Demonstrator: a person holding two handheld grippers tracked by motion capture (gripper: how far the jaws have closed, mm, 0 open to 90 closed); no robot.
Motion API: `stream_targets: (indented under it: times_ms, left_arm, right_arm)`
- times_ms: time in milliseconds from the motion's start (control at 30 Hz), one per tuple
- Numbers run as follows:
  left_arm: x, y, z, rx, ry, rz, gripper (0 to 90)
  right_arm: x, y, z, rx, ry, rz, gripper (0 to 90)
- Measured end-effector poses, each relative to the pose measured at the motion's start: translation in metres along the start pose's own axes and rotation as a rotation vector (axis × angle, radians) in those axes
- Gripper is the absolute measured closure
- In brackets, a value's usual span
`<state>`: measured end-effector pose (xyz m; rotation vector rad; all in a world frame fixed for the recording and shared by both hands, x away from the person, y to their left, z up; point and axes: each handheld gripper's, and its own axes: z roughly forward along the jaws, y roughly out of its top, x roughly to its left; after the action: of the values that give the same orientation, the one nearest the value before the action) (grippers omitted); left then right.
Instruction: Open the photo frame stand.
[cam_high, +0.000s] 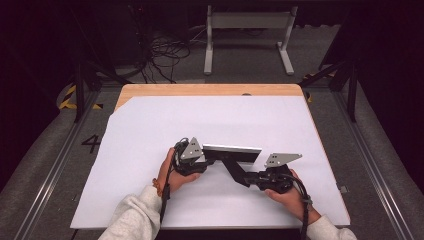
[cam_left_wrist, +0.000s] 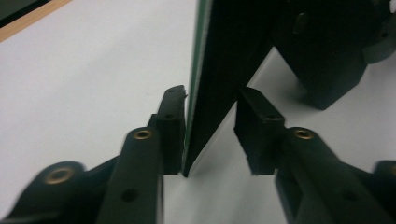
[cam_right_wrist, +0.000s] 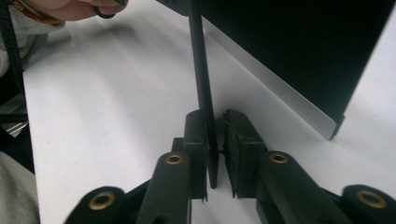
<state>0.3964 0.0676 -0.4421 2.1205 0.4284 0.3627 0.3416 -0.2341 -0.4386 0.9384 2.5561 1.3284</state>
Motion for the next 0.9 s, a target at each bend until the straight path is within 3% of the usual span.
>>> stream_targets:
  times_ms: [133, 300, 900]
  left_arm:
    - [-0.0001, 0.0005, -0.001, 0.011, 0.002, 0.012, 66.8]
    - [-0.0019, 0.0014, -0.0027, 0.028, 0.003, 0.018, 69.2]
    - [-0.0085, 0.0028, -0.009, 0.071, 0.022, 0.049, 74.4]
  right_arm:
    - [-0.0011, 0.0002, -0.0015, -0.009, -0.007, 0.007, 77.6]
    - [-0.0019, -0.0001, -0.0026, -0.012, -0.009, 0.01, 83.2]
    - [-0.0069, 0.001, -0.0032, -0.016, -0.03, 0.022, 80.2]
